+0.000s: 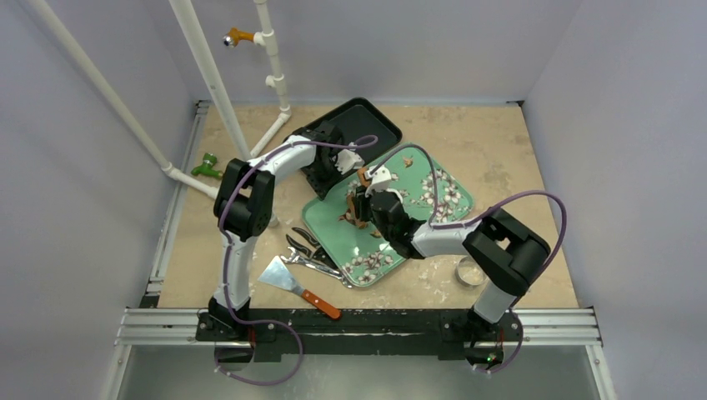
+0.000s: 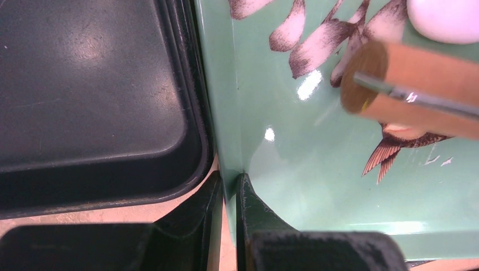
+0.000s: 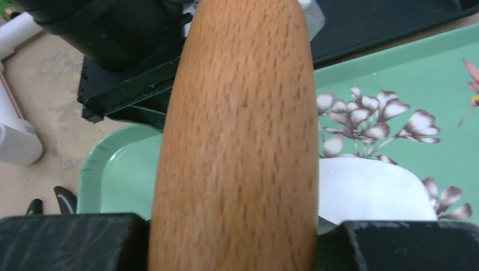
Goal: Roll out the dumpling wrappers from the dough
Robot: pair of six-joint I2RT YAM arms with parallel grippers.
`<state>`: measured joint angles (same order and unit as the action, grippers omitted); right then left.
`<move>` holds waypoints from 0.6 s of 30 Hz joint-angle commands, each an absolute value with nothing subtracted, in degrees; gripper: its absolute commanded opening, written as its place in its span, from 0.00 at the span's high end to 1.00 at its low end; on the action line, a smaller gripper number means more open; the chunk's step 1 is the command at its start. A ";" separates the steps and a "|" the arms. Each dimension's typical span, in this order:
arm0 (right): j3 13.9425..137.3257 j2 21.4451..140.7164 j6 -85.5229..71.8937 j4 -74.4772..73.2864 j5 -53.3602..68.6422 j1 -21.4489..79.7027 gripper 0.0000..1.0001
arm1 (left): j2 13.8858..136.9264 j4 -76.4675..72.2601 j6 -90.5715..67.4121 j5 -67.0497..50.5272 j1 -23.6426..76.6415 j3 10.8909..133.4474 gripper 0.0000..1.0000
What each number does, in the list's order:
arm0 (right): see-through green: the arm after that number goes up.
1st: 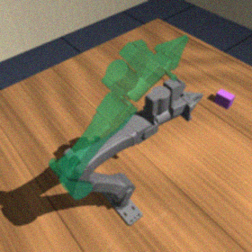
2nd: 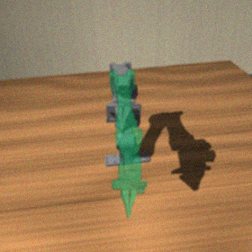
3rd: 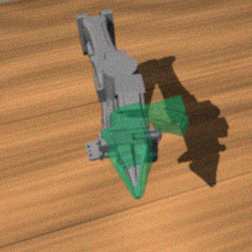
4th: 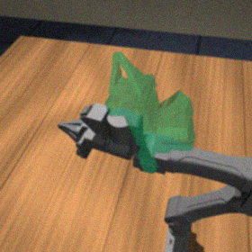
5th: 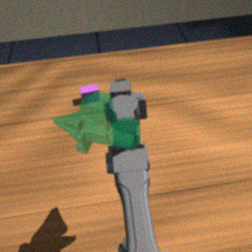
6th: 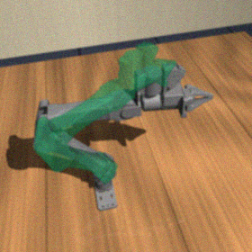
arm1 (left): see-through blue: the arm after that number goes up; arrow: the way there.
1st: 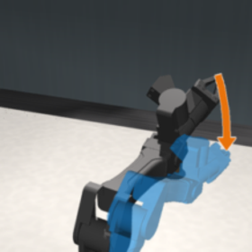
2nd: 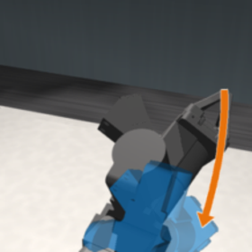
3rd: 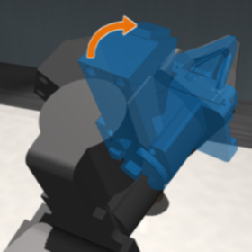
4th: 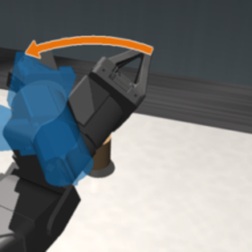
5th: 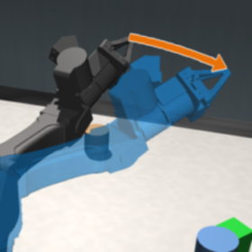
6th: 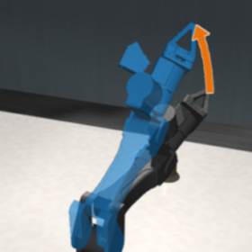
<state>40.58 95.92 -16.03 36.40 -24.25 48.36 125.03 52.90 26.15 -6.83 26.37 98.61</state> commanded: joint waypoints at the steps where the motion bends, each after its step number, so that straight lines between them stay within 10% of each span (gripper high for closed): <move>1: 37.90 99.27 -21.26 26.57 -18.11 49.84 1.00 | 126.13 53.98 29.45 -3.01 25.29 96.55 1.00; 18: 49.51 80.75 -7.39 22.67 -10.23 41.96 1.00 | 126.39 54.48 29.58 -3.18 25.14 97.03 1.00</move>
<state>46.98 84.09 -11.03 20.16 -10.79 45.78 125.03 52.90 26.15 -6.98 26.30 98.59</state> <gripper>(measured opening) 0.267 0.088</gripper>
